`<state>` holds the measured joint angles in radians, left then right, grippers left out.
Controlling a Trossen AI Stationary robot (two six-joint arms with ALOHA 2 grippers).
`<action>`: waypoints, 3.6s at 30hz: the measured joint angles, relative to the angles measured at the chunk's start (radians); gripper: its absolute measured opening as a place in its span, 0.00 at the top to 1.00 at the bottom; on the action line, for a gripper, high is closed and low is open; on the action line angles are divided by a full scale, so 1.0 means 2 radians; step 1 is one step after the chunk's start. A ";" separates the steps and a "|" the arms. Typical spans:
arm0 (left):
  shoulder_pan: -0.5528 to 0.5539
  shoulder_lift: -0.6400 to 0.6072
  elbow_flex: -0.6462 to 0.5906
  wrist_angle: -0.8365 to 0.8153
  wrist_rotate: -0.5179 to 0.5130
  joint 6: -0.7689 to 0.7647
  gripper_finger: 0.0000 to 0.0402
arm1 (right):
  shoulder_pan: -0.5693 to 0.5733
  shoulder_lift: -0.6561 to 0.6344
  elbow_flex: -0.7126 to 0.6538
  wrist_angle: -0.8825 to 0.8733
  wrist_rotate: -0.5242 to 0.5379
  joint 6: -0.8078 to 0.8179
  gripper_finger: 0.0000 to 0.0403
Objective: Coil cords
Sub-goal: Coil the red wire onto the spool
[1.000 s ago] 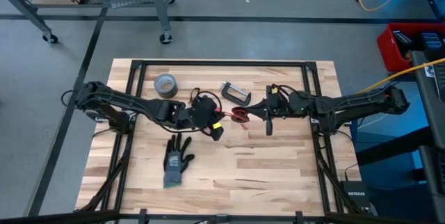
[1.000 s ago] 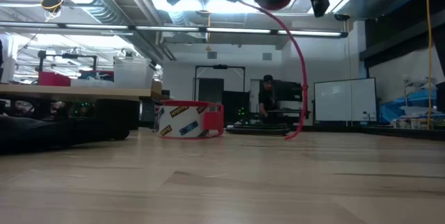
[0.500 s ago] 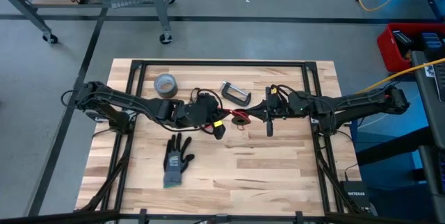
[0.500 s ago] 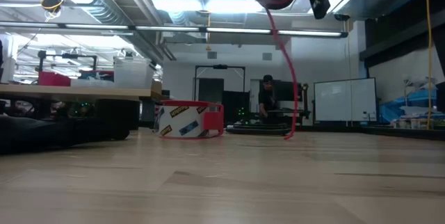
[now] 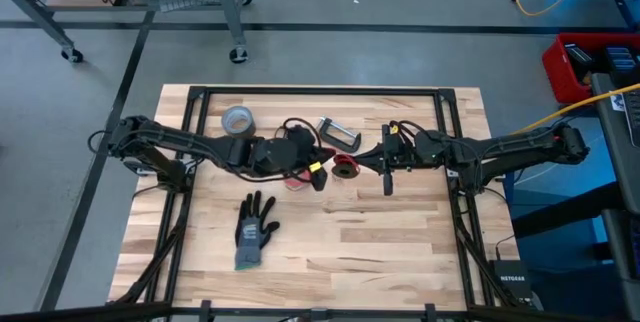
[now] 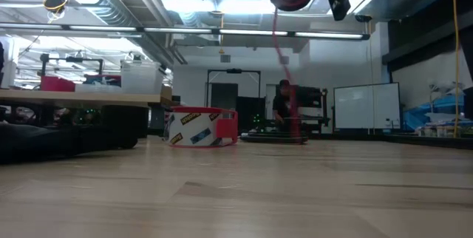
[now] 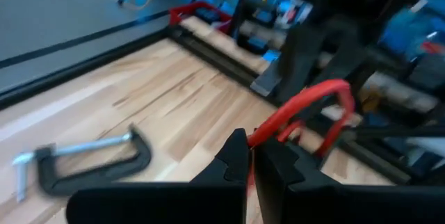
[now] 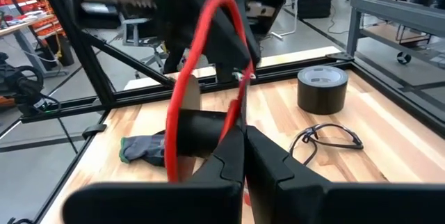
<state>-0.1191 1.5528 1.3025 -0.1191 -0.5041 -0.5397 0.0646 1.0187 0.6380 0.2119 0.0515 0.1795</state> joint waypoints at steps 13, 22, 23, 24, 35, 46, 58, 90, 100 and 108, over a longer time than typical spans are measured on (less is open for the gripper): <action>-0.001 0.000 0.000 -0.057 0.029 -0.010 1.00 | 0.001 0.001 0.000 0.008 0.017 0.000 0.99; -0.010 0.000 0.000 -0.154 0.029 -0.062 1.00 | 0.000 -0.019 0.000 0.017 0.028 -0.006 0.99; -0.013 0.000 0.000 -0.156 0.029 -0.062 1.00 | 0.000 -0.023 0.000 0.018 0.034 -0.011 0.99; -0.015 0.000 0.000 -0.157 0.030 -0.062 1.00 | 0.000 -0.027 0.000 0.020 0.041 -0.014 0.99; -0.032 0.027 0.001 -0.153 0.028 -0.054 0.94 | 0.000 -0.052 0.000 0.068 0.056 -0.037 0.99; -0.032 0.098 0.000 -0.159 0.038 -0.029 0.82 | 0.000 -0.058 0.001 0.079 0.070 -0.044 0.99; -0.075 0.049 0.000 -0.217 -0.091 -0.039 0.88 | 0.000 -0.122 0.000 0.009 0.085 -0.066 0.99; -0.232 -0.090 -0.384 0.214 -0.307 -0.246 0.97 | 0.001 -0.241 -0.165 0.118 0.069 0.000 0.99; -0.138 0.067 -0.357 0.498 -0.199 -0.069 0.97 | 0.000 -0.163 -0.170 0.190 0.065 0.000 0.99; -0.083 0.099 -0.332 0.491 -0.063 -0.099 0.89 | 0.000 -0.156 -0.169 0.202 0.047 0.000 0.99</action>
<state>-0.2857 1.7508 0.6379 0.8631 -0.6296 -0.7381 0.0654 0.7071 0.2993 0.6157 0.1455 0.1787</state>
